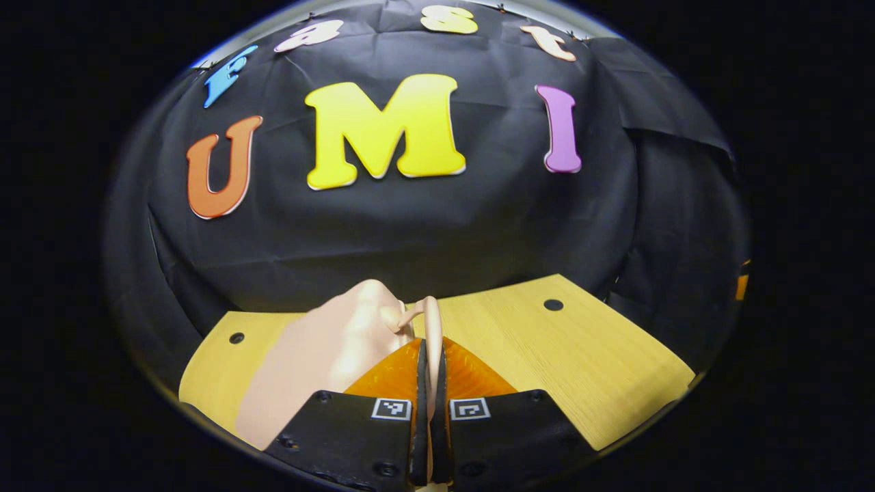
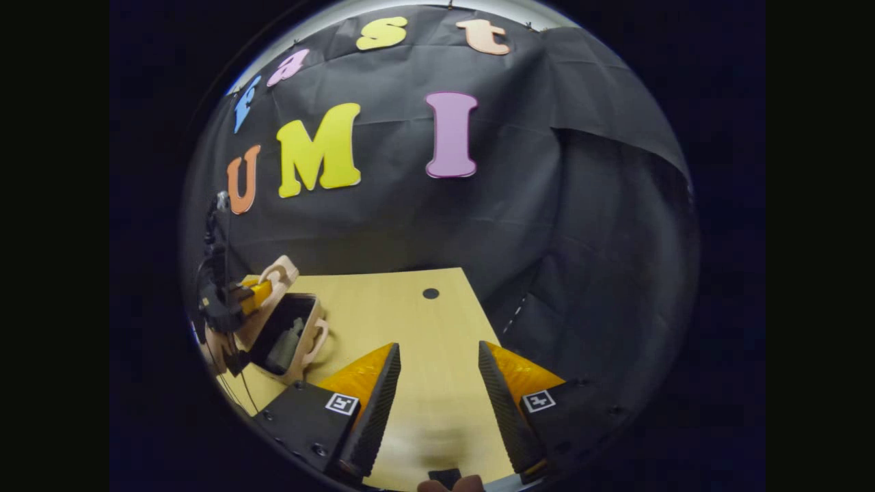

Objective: First open the suitcase, pack the skin care products into it, and then close the suitcase.

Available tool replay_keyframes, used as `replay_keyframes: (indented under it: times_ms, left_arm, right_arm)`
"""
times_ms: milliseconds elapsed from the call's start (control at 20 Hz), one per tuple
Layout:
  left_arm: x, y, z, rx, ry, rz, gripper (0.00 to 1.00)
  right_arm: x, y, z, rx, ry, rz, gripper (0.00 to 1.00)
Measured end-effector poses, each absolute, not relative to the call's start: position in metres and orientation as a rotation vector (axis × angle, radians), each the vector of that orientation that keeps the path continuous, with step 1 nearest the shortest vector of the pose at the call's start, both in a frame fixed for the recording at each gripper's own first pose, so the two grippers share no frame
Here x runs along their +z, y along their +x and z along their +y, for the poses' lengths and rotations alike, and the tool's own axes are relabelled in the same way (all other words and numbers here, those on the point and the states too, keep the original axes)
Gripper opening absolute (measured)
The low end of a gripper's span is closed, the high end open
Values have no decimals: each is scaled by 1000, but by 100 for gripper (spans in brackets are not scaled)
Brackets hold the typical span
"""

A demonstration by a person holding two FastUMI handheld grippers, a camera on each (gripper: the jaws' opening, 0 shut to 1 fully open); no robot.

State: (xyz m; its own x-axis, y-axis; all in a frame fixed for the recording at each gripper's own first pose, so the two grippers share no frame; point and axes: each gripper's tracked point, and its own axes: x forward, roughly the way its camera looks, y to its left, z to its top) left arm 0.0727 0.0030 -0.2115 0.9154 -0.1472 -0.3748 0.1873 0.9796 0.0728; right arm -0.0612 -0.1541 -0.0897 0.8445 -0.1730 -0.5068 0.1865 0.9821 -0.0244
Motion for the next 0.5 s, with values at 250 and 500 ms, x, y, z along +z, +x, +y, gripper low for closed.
replay_keyframes:
  times_ms: [250, 500]
  left_arm:
    - [-281, 79, -26, -157, 136, 470, 7]
    - [-304, 77, -41, -133, 203, 472, 7]
  right_arm:
    - [-108, -85, -200, -271, 17, 584, 66]
    - [-122, -93, -223, -296, 7, 607, 69]
